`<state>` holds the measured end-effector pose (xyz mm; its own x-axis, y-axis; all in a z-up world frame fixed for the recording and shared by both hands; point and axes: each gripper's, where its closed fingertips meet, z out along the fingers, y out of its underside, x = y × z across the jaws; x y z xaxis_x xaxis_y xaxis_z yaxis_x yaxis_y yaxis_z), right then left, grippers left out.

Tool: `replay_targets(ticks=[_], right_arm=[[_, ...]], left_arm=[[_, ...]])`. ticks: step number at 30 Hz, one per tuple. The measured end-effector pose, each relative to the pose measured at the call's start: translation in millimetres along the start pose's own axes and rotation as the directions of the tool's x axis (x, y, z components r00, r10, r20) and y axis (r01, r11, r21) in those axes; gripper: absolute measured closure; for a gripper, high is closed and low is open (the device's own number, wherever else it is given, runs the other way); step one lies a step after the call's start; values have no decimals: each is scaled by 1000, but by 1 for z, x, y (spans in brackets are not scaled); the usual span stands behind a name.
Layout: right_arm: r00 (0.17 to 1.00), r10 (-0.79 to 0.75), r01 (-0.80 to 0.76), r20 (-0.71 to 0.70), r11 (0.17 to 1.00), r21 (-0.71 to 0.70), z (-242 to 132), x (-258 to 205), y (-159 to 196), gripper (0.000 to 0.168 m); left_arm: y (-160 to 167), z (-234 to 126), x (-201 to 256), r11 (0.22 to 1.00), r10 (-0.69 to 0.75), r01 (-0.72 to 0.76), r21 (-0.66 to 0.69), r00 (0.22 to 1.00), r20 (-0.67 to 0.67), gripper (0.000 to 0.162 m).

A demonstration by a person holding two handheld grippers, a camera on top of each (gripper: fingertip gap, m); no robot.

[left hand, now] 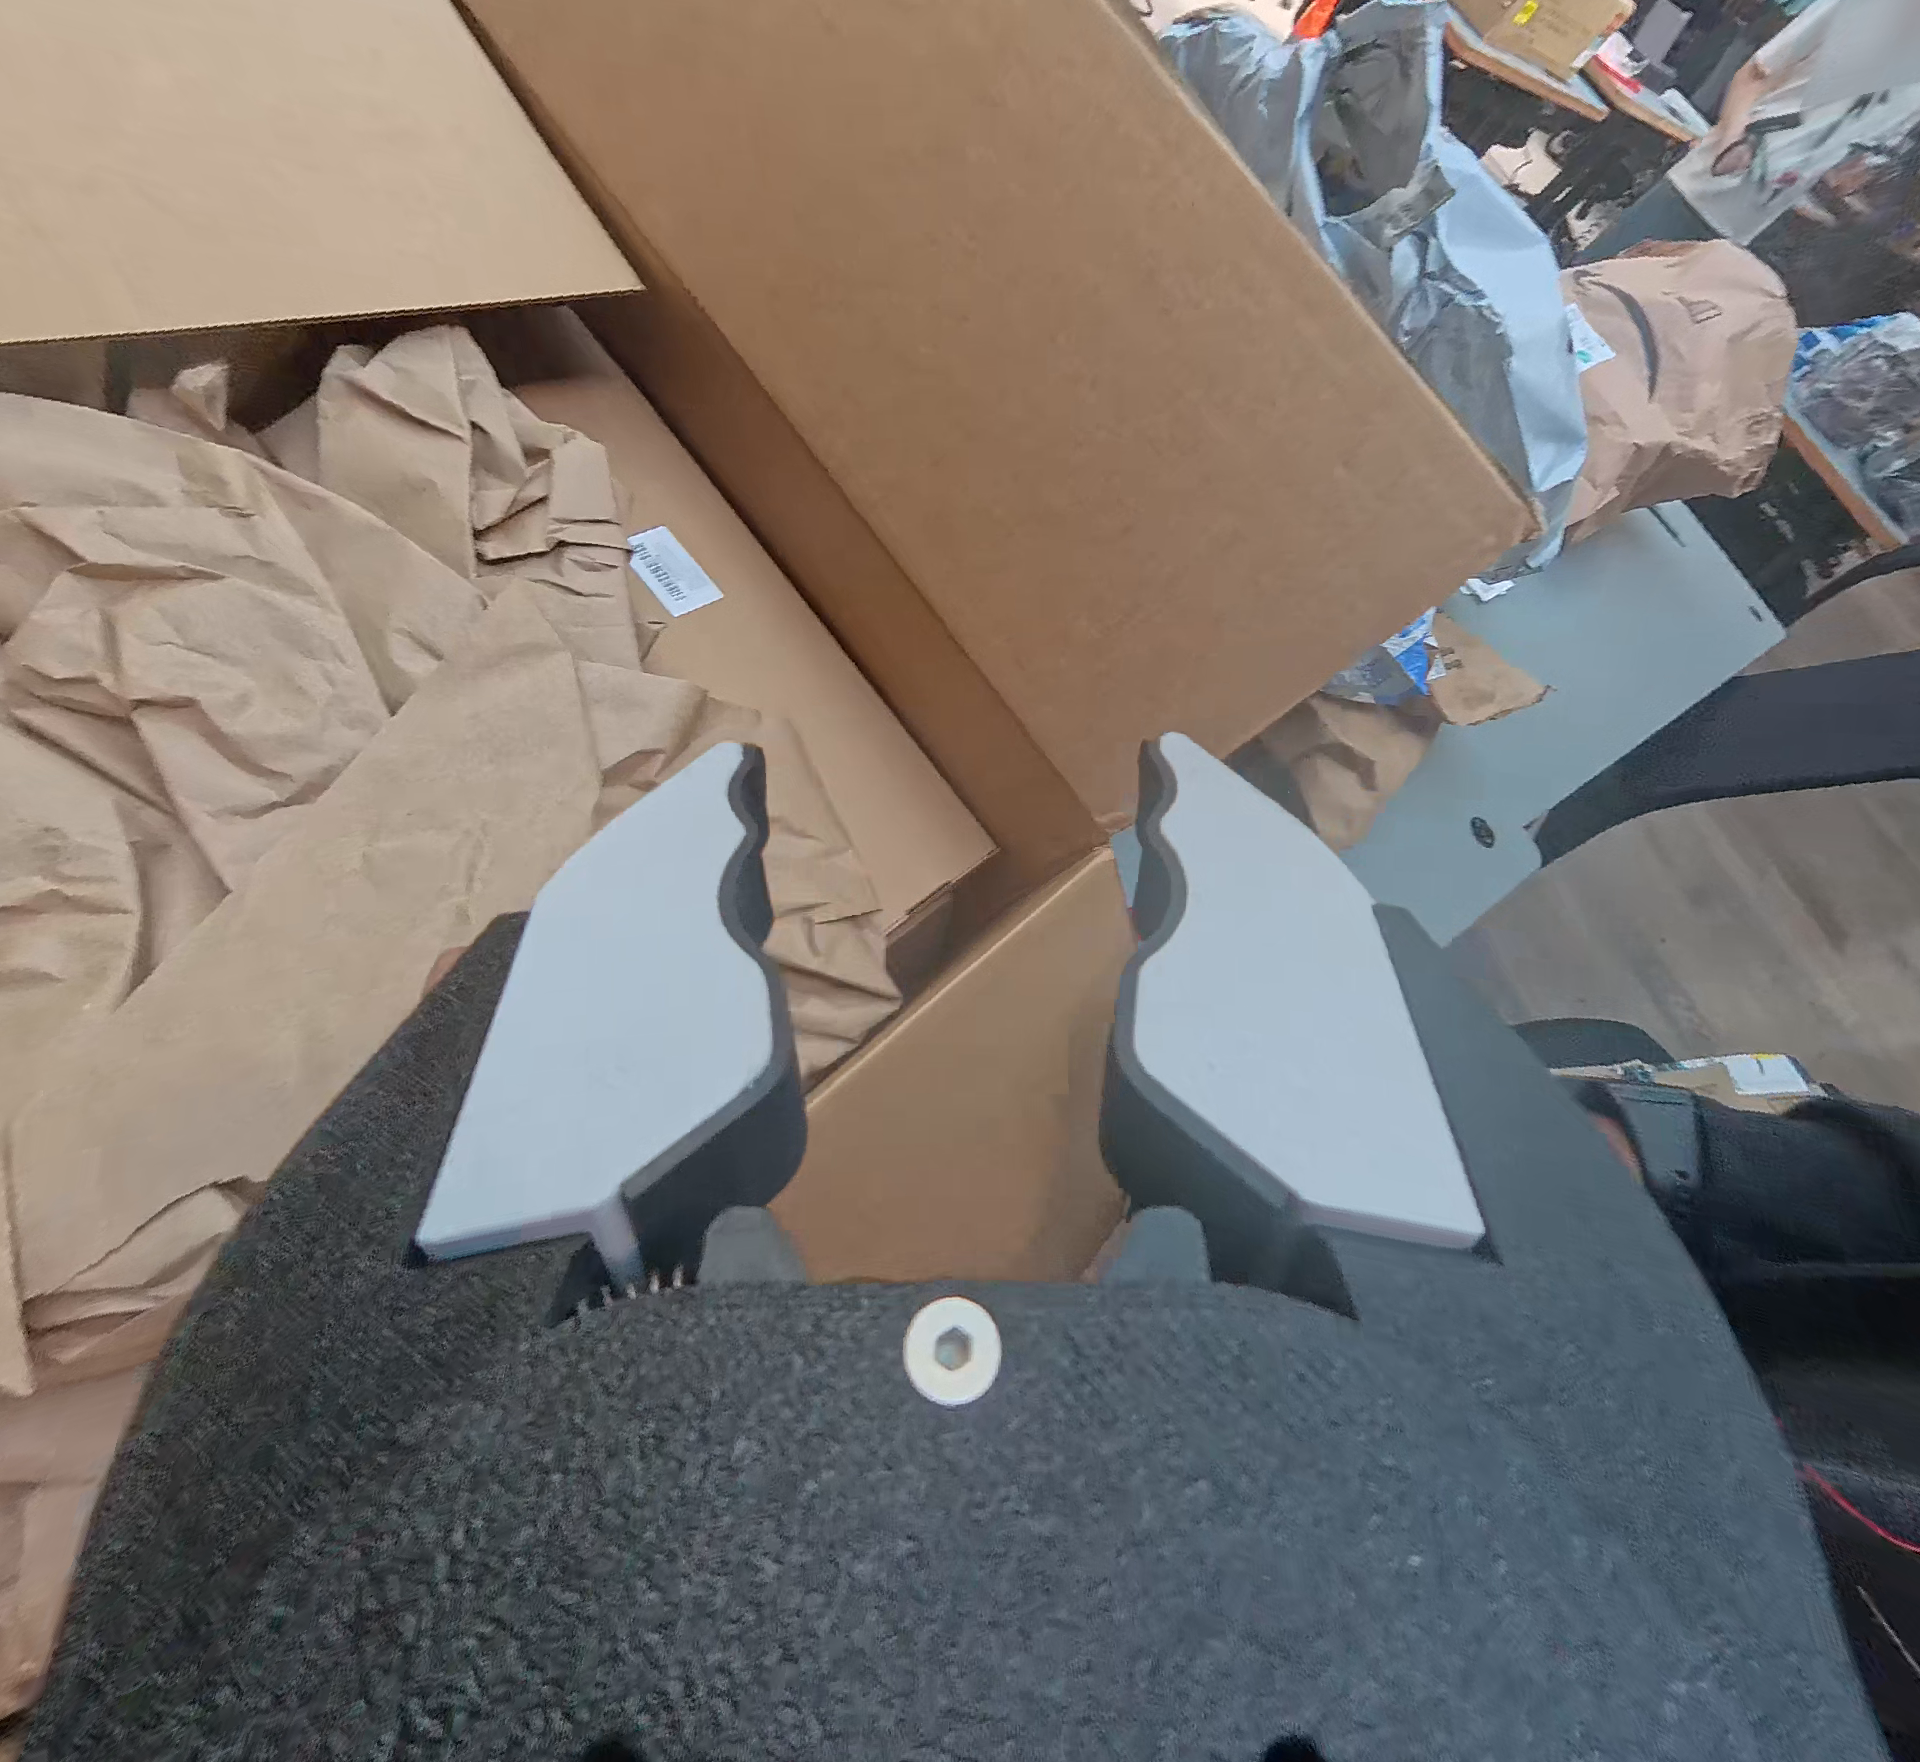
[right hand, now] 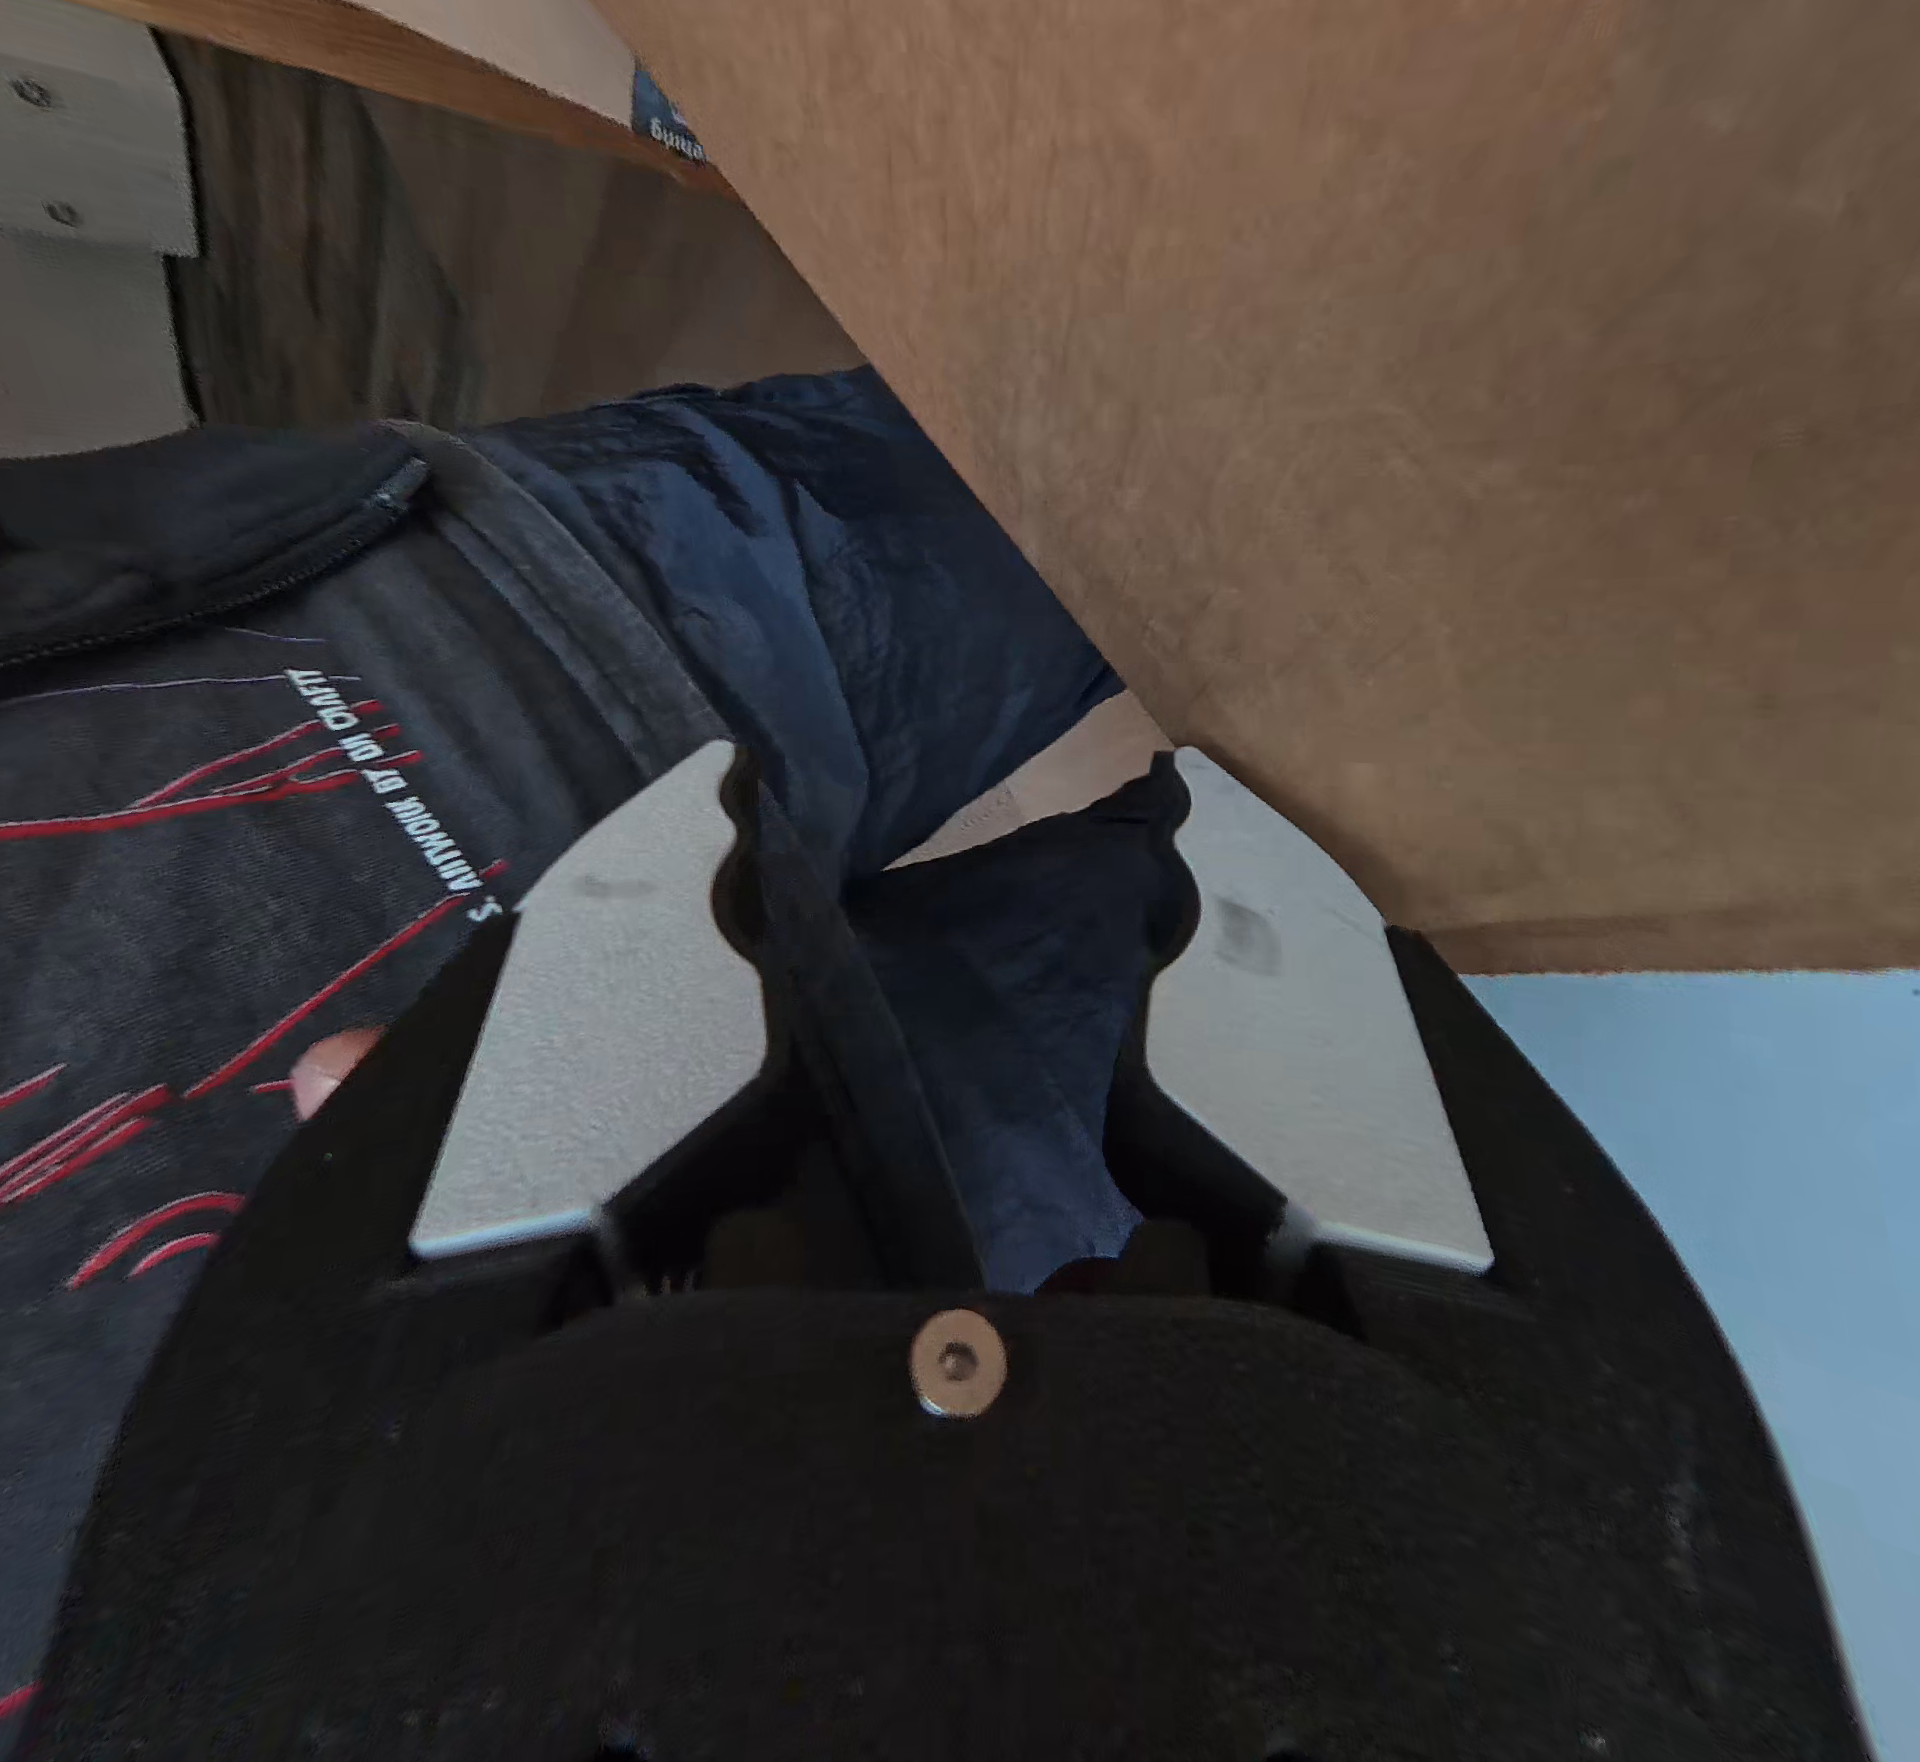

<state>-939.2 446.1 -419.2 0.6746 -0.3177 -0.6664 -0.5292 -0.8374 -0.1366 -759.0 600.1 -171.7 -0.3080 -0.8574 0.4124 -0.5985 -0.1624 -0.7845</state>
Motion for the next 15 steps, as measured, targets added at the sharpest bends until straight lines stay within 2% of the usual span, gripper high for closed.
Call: replay_targets(ticks=[4,9,15], right_arm=[[991,109,-116,81,990,79,-2,-1,-5,96],[961,204,-232,184,963,141,-5,4,-11,98],[954,187,-228,233,960,164,-10,-5,-8,97]], left_arm=[[6,-1,-29,1000,9,-6,-30,995,97,87],[22,6,-57,1000,22,-19,-25,989,147,86],[41,24,-58,995,-1,-7,96,997,83,88]])
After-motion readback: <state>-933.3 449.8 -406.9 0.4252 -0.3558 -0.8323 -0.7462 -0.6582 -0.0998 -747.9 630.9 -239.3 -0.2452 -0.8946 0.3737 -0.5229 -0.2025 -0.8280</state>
